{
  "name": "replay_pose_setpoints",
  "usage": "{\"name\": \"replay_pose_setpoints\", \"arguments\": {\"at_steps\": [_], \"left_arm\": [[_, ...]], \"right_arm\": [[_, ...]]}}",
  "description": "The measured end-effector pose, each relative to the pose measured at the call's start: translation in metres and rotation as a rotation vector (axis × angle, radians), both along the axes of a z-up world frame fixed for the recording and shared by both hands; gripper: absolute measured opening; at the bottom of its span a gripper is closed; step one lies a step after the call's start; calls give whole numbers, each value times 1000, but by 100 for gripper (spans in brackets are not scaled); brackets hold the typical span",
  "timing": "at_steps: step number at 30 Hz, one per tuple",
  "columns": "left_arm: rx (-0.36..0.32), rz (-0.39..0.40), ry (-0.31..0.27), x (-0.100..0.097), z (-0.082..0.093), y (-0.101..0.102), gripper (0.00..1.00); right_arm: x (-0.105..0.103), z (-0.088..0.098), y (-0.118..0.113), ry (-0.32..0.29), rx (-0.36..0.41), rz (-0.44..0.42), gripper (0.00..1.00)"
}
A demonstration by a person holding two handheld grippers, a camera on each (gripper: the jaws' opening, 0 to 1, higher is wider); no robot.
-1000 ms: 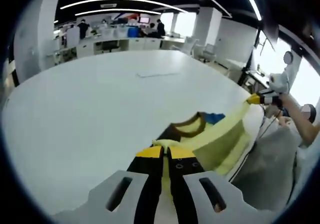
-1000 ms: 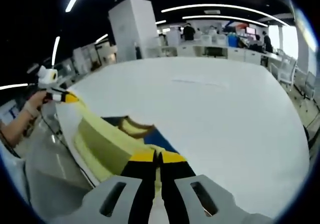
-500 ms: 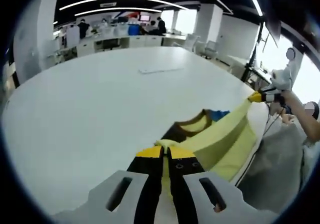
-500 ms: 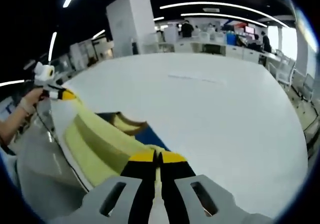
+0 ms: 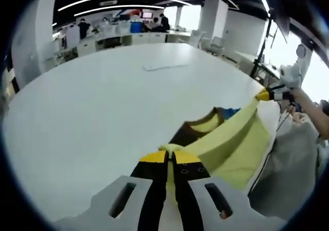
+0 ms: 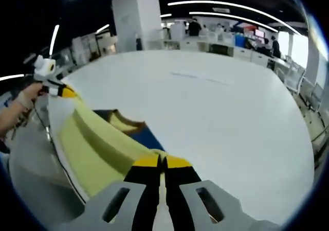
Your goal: Fold the garment on the visible template until the final outline fits inside the template.
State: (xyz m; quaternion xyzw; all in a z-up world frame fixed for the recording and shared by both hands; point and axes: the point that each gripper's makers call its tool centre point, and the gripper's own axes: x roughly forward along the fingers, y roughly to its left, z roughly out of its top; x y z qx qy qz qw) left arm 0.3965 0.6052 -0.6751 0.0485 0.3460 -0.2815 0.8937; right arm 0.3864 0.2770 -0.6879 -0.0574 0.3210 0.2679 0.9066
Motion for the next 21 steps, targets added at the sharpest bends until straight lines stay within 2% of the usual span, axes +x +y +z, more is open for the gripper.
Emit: {"name": "replay_pose_setpoints", "arguments": {"at_steps": [10, 21], "left_arm": [[0, 25, 8, 7, -20, 4, 0], [-7, 42, 12, 16, -29, 9, 0]], "right_arm": [[8, -7, 1, 4, 6, -8, 3], [20, -14, 2, 3, -8, -17, 3]]}}
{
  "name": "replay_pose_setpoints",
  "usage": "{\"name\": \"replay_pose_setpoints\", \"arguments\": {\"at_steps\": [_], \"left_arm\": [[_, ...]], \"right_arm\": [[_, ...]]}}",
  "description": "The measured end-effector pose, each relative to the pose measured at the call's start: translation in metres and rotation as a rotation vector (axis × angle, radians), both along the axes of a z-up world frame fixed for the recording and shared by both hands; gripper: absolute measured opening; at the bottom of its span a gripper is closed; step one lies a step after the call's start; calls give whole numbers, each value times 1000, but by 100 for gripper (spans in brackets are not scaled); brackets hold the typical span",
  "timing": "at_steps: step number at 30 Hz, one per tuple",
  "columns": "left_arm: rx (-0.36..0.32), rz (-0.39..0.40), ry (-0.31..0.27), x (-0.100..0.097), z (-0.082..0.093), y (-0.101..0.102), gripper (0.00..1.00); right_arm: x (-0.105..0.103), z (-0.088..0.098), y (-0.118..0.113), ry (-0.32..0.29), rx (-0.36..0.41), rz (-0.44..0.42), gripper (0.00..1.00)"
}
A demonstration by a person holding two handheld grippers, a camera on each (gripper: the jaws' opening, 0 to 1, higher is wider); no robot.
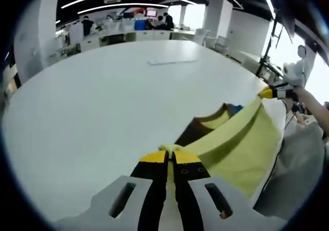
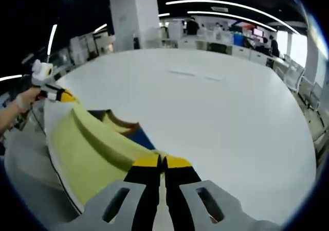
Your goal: Fold the garment on the visible template until the final outline fits inside the template.
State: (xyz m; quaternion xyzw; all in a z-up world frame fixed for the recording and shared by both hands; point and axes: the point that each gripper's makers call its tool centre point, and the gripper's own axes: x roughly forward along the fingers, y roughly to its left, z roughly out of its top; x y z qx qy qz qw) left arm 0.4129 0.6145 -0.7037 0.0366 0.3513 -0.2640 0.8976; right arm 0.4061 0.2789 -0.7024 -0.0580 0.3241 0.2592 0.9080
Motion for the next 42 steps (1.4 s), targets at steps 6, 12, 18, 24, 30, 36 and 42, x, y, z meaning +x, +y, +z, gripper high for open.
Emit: {"name": "replay_pose_setpoints", "arguments": {"at_steps": [6, 12, 18, 24, 30, 36, 42], "left_arm": [[1, 6, 9, 5, -8, 0, 0], [15, -1, 13, 9, -15, 1, 0], [6, 15, 26, 12, -23, 2, 0], [10, 22, 33, 11, -29, 2, 0], [5, 30, 55, 11, -36, 2, 0], [43, 19, 55, 8, -41, 0, 0], [53, 17, 58, 9, -44, 1, 0]], "right_arm": [[3, -10, 0, 11, -32, 10, 3], [6, -14, 0, 11, -40, 5, 3], [7, -27, 0, 32, -56, 2, 3], [8, -33, -1, 44, -55, -10, 3], [9, -39, -2, 56, -62, -12, 3], [10, -46, -2, 69, -70, -19, 3], [9, -50, -2, 79, -69, -20, 3]]}}
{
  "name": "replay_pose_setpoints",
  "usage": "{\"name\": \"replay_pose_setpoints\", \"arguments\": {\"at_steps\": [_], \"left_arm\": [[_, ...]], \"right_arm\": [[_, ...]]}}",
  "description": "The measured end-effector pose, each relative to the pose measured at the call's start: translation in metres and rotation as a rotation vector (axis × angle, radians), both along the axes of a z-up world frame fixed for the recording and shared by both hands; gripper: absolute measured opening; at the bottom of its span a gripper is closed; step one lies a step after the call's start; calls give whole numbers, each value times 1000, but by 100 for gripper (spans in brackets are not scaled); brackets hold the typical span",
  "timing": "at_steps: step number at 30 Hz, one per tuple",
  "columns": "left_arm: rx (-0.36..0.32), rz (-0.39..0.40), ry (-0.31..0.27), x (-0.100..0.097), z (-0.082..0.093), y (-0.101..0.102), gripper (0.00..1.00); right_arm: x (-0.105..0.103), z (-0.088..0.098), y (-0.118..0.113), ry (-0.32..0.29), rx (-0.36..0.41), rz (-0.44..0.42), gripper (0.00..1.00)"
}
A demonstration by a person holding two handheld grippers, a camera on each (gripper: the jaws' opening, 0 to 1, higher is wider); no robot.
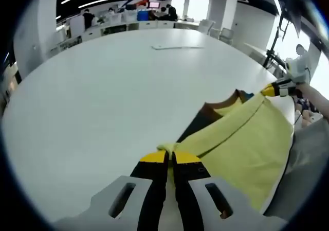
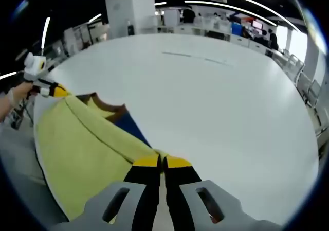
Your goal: Fold the garment on the visible template until the final outline fits inside the template.
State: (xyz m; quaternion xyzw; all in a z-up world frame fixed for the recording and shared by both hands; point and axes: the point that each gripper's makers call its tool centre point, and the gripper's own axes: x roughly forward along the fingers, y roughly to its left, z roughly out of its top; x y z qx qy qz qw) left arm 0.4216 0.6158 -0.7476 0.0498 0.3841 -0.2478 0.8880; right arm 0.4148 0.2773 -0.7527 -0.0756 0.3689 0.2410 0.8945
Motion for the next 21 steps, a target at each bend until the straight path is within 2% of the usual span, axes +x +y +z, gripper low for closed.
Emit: {"name": "replay_pose_setpoints", "arguments": {"at_steps": [16, 21], "left_arm": [[3, -11, 8, -4, -7, -2, 0], [3, -14, 4, -4, -8, -3, 1]], "right_arm": [[-1, -8, 2, 3, -11, 5, 3], [-1, -8, 1, 10, 10, -10, 3]]}}
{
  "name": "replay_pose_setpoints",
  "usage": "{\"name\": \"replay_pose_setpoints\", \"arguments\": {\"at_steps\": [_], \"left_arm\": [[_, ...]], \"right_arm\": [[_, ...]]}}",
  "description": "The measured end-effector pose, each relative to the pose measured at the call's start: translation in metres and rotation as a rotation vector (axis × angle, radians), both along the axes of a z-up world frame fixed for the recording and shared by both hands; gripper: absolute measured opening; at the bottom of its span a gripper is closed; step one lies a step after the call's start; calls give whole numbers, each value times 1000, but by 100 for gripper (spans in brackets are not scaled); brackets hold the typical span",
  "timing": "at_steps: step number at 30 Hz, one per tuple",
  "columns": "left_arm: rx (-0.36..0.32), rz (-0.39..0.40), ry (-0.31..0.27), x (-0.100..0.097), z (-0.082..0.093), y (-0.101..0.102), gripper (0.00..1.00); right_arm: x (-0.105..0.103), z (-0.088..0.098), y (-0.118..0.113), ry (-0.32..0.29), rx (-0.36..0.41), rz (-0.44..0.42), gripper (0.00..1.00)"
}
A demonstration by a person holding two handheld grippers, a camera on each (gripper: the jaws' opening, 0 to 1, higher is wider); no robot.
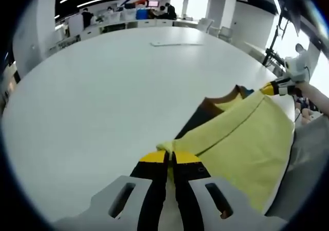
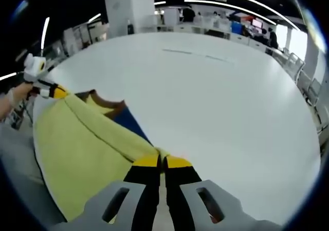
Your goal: Fold the garment on the visible template until the final outline fits inside the template.
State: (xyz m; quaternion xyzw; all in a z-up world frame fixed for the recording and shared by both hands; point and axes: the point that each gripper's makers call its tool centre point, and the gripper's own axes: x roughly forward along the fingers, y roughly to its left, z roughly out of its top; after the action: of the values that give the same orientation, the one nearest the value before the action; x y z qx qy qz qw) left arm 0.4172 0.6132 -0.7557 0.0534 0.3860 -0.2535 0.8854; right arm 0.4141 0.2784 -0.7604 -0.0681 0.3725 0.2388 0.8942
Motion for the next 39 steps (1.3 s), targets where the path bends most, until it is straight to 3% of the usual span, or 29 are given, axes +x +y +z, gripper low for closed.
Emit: {"name": "replay_pose_setpoints", "arguments": {"at_steps": [10, 21, 39], "left_arm": [[5, 5, -11, 0, 2, 0, 1], [5, 10, -27, -2, 12, 4, 5], [27, -44, -73, -5, 38, -2, 14]], "right_arm": [[2, 0, -6, 1, 8, -48, 10], [1, 4, -9, -3, 6, -47, 13], [0, 30, 1, -56, 27, -21, 22]]}}
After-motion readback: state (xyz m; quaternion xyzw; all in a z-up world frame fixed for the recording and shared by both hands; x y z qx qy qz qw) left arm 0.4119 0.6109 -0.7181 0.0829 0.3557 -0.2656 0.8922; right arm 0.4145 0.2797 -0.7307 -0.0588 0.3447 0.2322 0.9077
